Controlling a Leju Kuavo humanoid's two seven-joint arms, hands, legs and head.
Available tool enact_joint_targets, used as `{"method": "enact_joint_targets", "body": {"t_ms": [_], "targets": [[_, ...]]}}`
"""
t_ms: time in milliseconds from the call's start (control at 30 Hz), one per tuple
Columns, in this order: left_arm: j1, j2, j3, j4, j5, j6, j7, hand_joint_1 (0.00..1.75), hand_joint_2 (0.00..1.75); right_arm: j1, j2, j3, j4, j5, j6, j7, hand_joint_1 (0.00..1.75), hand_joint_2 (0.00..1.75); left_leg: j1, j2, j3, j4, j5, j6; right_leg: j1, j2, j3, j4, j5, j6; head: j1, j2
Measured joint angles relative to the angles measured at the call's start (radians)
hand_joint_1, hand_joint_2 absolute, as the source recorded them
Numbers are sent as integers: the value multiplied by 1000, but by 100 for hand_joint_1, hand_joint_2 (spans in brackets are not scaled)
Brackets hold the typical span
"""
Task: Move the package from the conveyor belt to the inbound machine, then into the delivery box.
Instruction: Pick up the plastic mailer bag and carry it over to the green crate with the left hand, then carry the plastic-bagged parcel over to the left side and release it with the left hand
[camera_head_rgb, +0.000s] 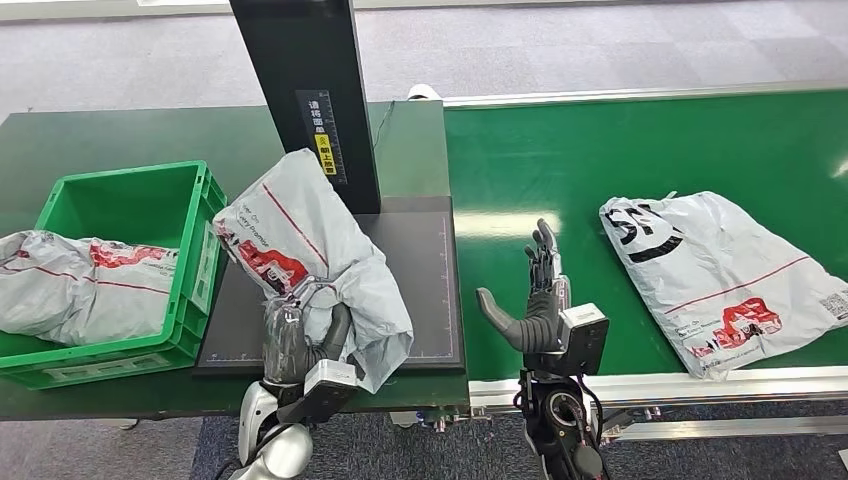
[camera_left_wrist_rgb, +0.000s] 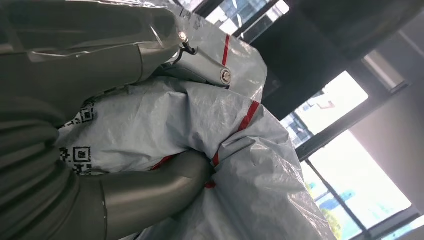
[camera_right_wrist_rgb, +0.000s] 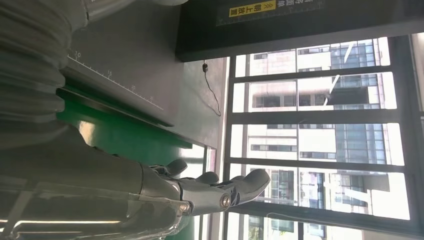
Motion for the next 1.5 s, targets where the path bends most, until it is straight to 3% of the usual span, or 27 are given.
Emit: {"method": "enact_joint_targets", "body": {"t_ms": [133, 333, 633, 933, 1067, 1133, 1200, 1267, 1367, 1500], "targets": [[2, 1, 24, -31, -85, 86, -10, 175, 175, 0, 0, 0, 0, -6, 0, -6, 0, 175, 0, 0, 0, 0, 0, 0, 0, 0, 0, 0, 0, 0, 0, 0], [-27, -7, 137, -72, -290, 100, -33, 175, 175, -6, -1, 4, 9, -25, -10, -18, 0, 175, 0, 0, 0, 0, 0, 0, 0, 0, 0, 0, 0, 0, 0, 0], [-183, -10, 456, -70, -565, 100, -20, 175, 175, -11, -12, 32, 27, -63, -40, -32, 0, 175, 0, 0, 1, 0, 1, 0, 0, 0, 0, 0, 0, 0, 0, 0], [-345, 19, 767, 8, -616, 100, -39, 175, 175, -17, -16, 61, 41, -81, -47, -33, 0, 175, 0, 0, 0, 0, 1, 0, 0, 0, 0, 0, 0, 0, 0, 0], [-409, 57, 888, 109, -647, 100, 23, 171, 175, -19, -16, 72, 45, -87, -49, -32, 0, 175, 0, 0, 0, 0, 1, 0, 0, 0, 0, 0, 0, 0, 0, 0], [-433, 85, 914, 178, -686, 100, 96, 139, 175, -20, -16, 74, 48, -88, -49, -30, 0, 175, 0, 0, 0, 0, 1, 0, 0, 0, -1, 0, 0, 0, 0, 0], [-456, 118, 917, 259, -743, 98, 199, 69, 175, -23, -17, 76, 51, -88, -49, -25, 0, 175, 0, 0, 0, 0, 1, 0, 0, 0, -1, 0, 0, 0, 0, 0], [-481, 151, 903, 362, -810, 77, 335, 23, 175, -27, -17, 77, 55, -85, -47, -19, 0, 175, 0, 0, 0, 0, 1, 0, 0, 0, -1, 0, 0, 0, 0, 0], [-510, 193, 862, 498, -858, 32, 498, 7, 175, -33, -17, 81, 61, -77, -39, -9, 0, 175, 0, 1, 0, 0, 1, 0, 0, 1, -1, 0, 0, 0, 0, 0], [-535, 229, 804, 601, -859, 35, 557, 0, 175, -39, -17, 82, 70, -70, -25, 2, 0, 175, 0, 0, 0, 0, 1, 0, 0, 0, 0, 0, 0, 0, 0, 0]]}}
